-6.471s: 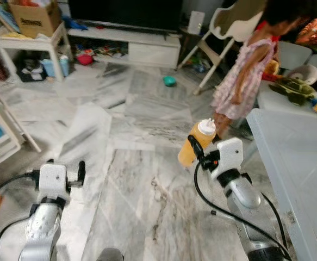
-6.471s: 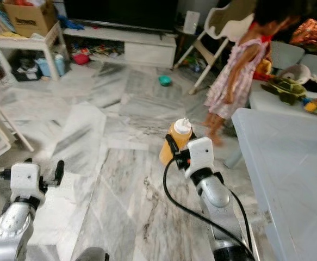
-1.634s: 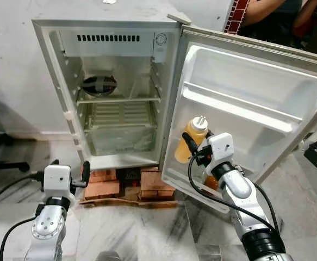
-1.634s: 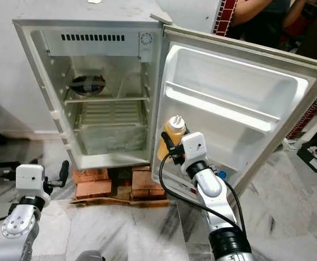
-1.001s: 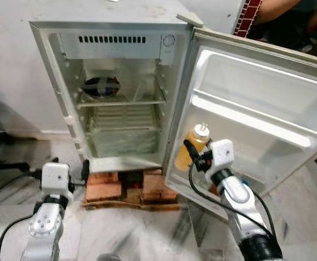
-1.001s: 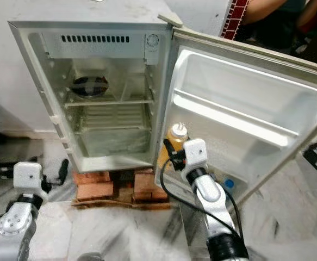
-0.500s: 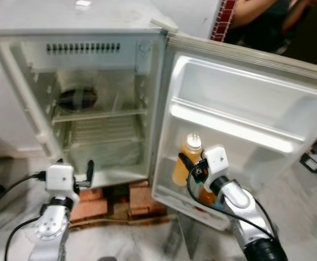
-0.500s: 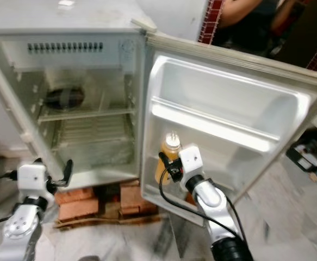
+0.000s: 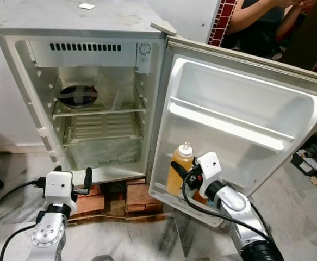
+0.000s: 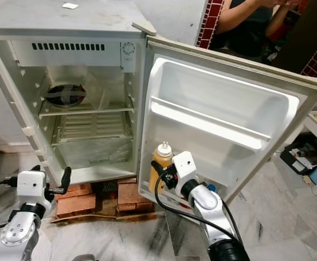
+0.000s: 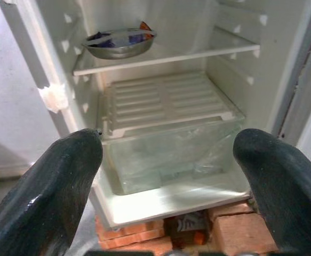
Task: Restocking fridge
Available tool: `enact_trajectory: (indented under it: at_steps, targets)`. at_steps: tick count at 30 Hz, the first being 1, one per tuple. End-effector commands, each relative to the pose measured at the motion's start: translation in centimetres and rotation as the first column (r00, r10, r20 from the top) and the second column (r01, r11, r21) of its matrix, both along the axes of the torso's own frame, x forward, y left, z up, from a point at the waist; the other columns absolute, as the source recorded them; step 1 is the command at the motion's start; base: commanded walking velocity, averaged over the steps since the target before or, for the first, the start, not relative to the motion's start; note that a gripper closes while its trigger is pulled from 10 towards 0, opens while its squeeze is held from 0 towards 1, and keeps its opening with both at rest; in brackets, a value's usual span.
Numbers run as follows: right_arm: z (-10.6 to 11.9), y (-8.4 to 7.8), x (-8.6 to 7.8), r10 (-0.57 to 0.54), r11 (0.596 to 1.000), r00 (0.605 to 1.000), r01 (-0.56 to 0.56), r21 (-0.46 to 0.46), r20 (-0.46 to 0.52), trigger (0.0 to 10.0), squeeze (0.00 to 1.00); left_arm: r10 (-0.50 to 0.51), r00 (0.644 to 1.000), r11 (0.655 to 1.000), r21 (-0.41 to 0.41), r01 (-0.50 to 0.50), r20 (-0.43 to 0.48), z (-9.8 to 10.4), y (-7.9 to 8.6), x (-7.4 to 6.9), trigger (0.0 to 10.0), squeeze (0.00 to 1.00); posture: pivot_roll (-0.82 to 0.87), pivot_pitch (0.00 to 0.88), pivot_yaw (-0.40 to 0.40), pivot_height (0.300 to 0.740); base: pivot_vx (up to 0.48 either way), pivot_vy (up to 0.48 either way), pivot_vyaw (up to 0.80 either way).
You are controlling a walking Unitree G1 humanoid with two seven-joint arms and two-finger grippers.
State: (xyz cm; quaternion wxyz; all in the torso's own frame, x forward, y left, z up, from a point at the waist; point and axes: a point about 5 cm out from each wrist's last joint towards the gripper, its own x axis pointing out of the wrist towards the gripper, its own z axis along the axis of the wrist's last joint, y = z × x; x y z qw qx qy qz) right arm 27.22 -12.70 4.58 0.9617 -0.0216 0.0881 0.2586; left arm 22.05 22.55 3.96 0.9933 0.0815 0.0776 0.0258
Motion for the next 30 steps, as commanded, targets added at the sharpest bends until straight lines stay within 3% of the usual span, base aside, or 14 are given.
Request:
enact_trajectory:
  at_steps: [1, 9, 14, 19, 30]
  targets:
    - [0.6, -0.4, 0.4, -0.024, 1.000, 0.999, 0.024, 0.013, 0.028, 10.0, 0.00, 0.009, 1.000, 1.000, 0.011, -0.009, -0.003, 0.2, 0.2, 0.3, 10.0, 0.00, 0.10, 0.009, -0.097, 0.740, 0.000, 0.000, 0.00]
    - [1.1, -0.5, 0.8, -0.050, 0.998, 0.997, 0.047, 0.051, 0.059, 10.0, 0.00, -0.001, 0.999, 1.000, 0.028, 0.003, -0.040, 0.0, 1.5, 0.1, 10.0, 0.00, 0.10, 0.000, -0.090, 0.740, 0.000, 0.000, 0.00]
    - [1.4, -0.8, 0.8, -0.067, 0.996, 0.995, 0.063, 0.061, 0.074, 10.0, 0.00, -0.024, 0.999, 0.999, 0.031, 0.025, -0.030, 0.7, 1.5, 0.1, 10.0, 0.00, 0.11, 0.000, -0.091, 0.740, 0.000, 0.000, 0.00]
    - [1.4, -0.5, 0.8, -0.060, 0.996, 0.995, 0.055, 0.067, 0.079, 10.0, 0.00, -0.024, 1.000, 0.999, 0.038, 0.024, -0.006, 0.9, 0.6, 0.5, 10.0, 0.00, 0.11, 0.000, -0.095, 0.706, 0.000, 0.000, 0.00]
    - [1.6, -0.6, 1.2, -0.060, 0.996, 0.994, 0.054, 0.068, 0.091, 10.0, 0.00, -0.021, 1.000, 0.999, 0.034, 0.021, 0.003, 1.0, 0.1, 0.8, 10.0, 0.00, 0.11, 0.000, -0.093, 0.636, 0.000, 0.000, 0.00]
